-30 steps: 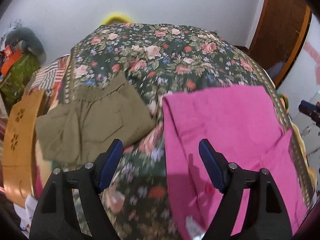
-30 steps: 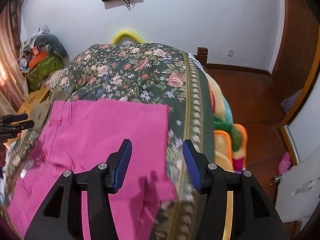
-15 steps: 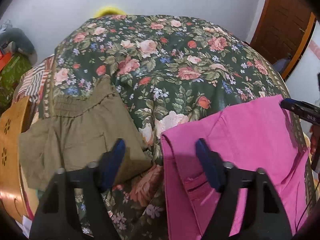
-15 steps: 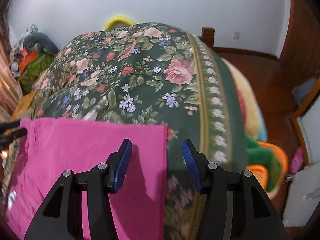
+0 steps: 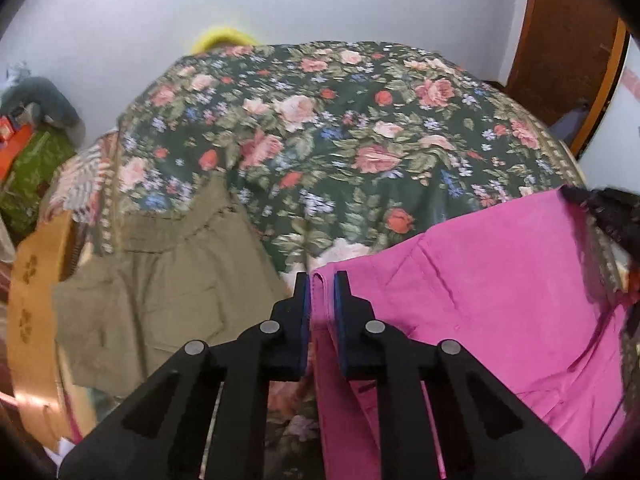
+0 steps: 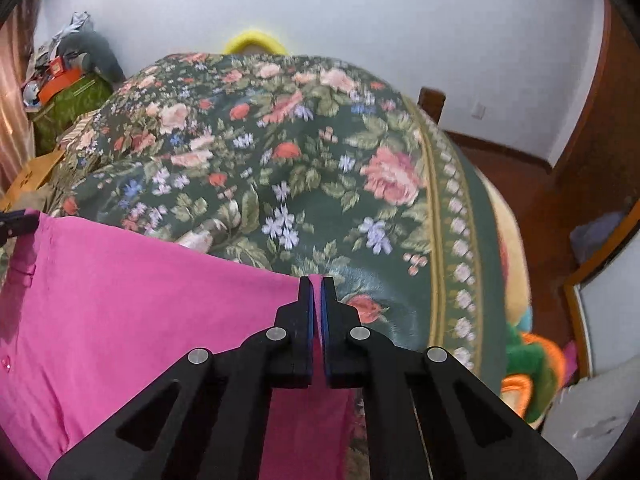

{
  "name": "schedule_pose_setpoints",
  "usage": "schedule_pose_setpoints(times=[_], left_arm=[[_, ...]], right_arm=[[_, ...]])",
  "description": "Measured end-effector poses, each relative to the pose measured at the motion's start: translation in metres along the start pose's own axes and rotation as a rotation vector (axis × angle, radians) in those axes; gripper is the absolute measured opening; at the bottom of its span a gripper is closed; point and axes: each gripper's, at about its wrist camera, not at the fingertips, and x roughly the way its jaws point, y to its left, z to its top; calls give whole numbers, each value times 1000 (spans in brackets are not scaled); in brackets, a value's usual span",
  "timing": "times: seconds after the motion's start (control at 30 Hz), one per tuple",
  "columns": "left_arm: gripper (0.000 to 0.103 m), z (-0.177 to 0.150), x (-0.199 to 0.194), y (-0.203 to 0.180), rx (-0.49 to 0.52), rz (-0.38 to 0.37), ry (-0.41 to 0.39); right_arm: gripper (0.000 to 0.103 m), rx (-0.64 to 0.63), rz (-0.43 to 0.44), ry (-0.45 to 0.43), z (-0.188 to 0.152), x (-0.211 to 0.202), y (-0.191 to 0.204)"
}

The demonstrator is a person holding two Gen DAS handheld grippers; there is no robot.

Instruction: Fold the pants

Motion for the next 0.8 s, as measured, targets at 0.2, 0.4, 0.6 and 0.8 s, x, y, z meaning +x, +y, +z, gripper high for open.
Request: schedule_pose_setpoints(times=[0.2,0.4,0.6,0.8], left_arm=[[10,7,-28,9,-6,37,-40],[10,3,-86,15,-13,5,-127],[10,-28,-141,0,51,37,-206],[10,-65,-183,-18,94,25,-241]], right_arm=[[2,-31,2,-99,24,-42,15],[2,-29,43,-167,25,-90,23],[2,1,87,-205,-1,-142,28],[2,-2,95,-219,-40,-188,35]])
